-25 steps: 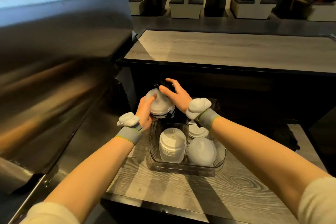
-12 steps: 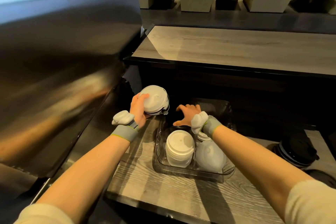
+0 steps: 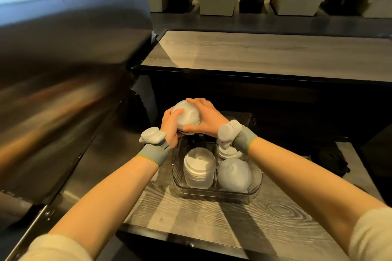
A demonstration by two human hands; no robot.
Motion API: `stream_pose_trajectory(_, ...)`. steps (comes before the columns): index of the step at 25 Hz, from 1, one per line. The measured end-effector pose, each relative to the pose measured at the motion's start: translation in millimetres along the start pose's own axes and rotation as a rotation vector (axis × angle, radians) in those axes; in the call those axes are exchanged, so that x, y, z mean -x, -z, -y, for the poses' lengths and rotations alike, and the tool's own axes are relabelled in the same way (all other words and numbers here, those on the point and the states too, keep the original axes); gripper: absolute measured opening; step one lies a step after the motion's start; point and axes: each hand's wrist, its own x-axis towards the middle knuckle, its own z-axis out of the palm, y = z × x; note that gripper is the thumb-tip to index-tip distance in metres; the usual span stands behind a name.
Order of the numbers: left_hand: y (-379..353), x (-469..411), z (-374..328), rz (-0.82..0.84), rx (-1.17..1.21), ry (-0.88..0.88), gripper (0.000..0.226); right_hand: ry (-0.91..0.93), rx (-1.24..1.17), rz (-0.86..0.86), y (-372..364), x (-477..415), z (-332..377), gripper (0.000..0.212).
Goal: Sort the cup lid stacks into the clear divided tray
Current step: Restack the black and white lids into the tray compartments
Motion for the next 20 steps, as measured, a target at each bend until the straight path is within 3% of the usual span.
stream_pose_trajectory(4,-10.4,5.4,10.0,0.133,0.141,0.091,0.067,-0.121,-0.212,-0.173,3.2,13.2,-0.6,0.076)
stream_pose_trajectory(6,-17.3,10.4,13.1,0.149,0.159,0.101,0.073,-0.15,-0.273,-0.223,7.2,20.4,-4.3,0.072)
stream_pose_trajectory(11,-35.5,23.1,17.4,0.15,0.037,0.026,0.043,-0.188,-0.54,-0.257,15.7,37.1,-13.2,0.061)
stream_pose_trajectory(13,-38.8,23.4,21.0,0.1,-0.01,0.01,0.043,-0.183,-0.606,-0.271,22.6,46.3,-19.9,0.056)
stream_pose_trajectory(16,-36.0,17.3,23.4,0.054,-0.075,-0.057,0.044,-0.223,-0.483,-0.249,32.3,66.6,-41.6,0.049)
stream_pose_trajectory(20,-29.3,4.2,24.2,-0.047,-0.084,-0.051,0.048,-0.365,-0.18,-0.062,31.2,105.5,-70.5,0.048)
